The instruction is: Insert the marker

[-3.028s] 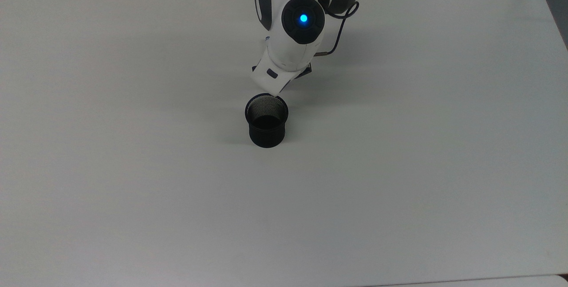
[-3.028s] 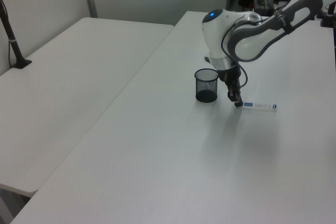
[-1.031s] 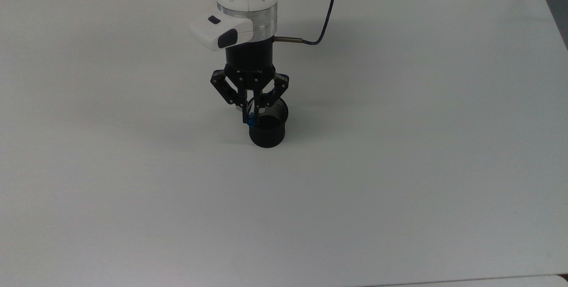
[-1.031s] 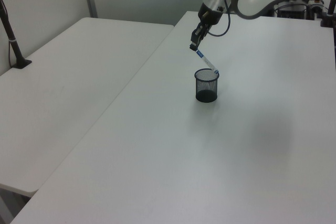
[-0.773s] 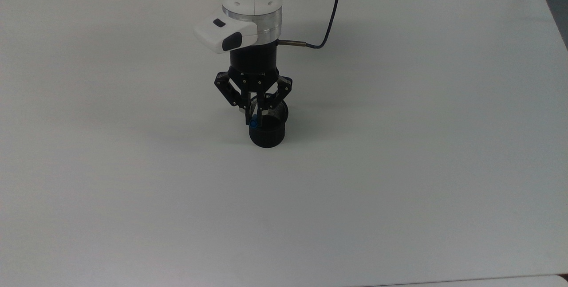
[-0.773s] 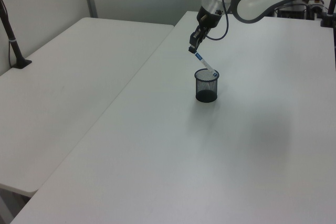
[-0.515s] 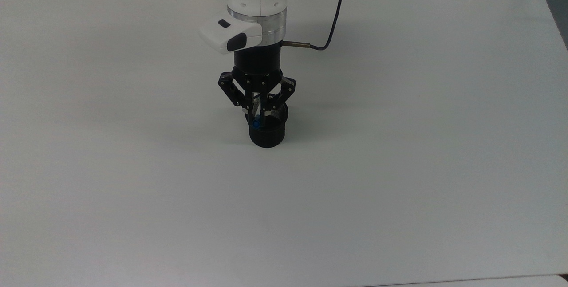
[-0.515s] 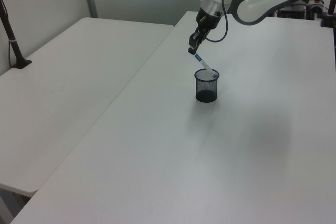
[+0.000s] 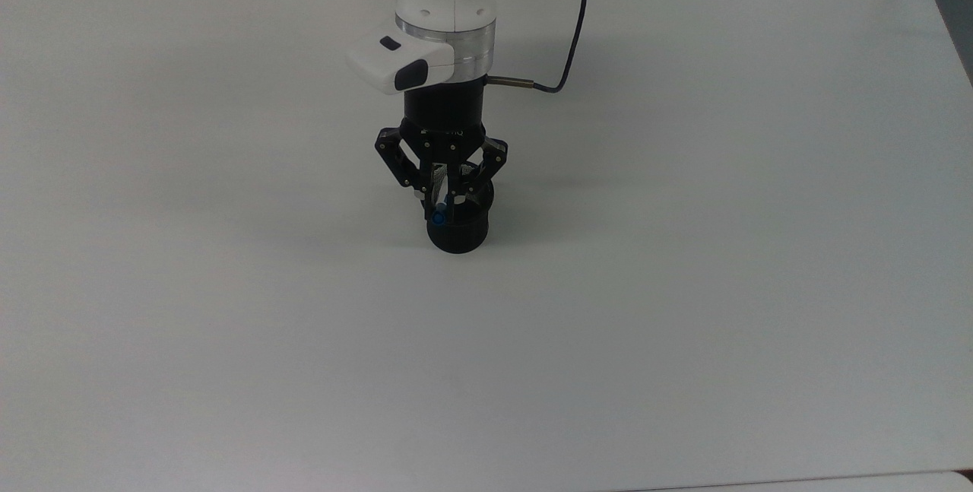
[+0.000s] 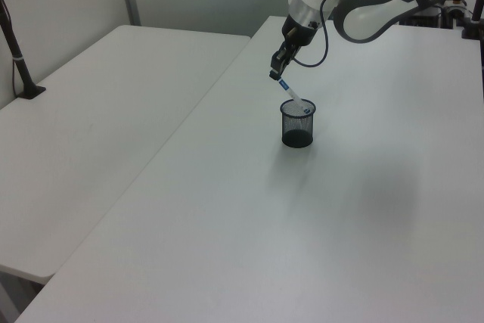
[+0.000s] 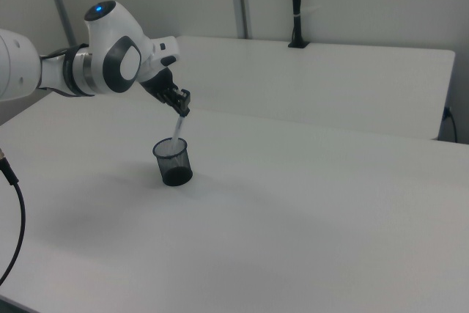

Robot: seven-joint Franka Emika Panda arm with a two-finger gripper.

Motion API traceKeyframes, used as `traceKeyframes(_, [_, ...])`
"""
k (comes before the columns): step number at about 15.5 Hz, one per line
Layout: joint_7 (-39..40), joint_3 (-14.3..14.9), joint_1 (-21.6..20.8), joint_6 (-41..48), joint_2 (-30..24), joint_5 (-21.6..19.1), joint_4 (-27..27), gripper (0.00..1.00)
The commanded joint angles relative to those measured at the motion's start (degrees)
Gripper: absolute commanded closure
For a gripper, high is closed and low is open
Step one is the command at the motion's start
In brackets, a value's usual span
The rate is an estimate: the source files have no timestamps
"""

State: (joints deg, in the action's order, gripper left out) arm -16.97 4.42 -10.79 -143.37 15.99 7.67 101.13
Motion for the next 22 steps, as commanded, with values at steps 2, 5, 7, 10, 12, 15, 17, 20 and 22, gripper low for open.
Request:
traceKeyframes(2, [-1.9,0.3,-0.6,-1.7,-0.2,1.3,2.1,0.65])
traceKeyframes(5, [-1.8,0.3,-0.5,-0.9,0.1,1.3,1.9,0.46])
traceKeyframes(7, [-1.8,0.2,-0.4,0.8,-0.2,1.1,1.4,0.35])
traceKeyframes(10, [-1.8,0.2,-0.7,8.9,-1.8,0.4,0.7,0.08])
traceKeyframes(12, [-1.7,-0.1,-0.7,16.5,-3.0,-0.3,-0.7,0.00])
traceKeyframes(15, [1.0,-0.2,-0.7,27.8,-4.6,-3.4,-3.8,0.00])
traceKeyframes(17, [5.4,-0.2,0.0,34.3,-6.7,-4.9,-4.7,0.00])
traceKeyframes(20, [13.1,0.7,1.1,42.9,-10.3,-6.8,-4.6,0.00])
traceKeyframes(22, [17.0,0.6,3.4,46.5,-12.1,-7.6,-4.4,0.00])
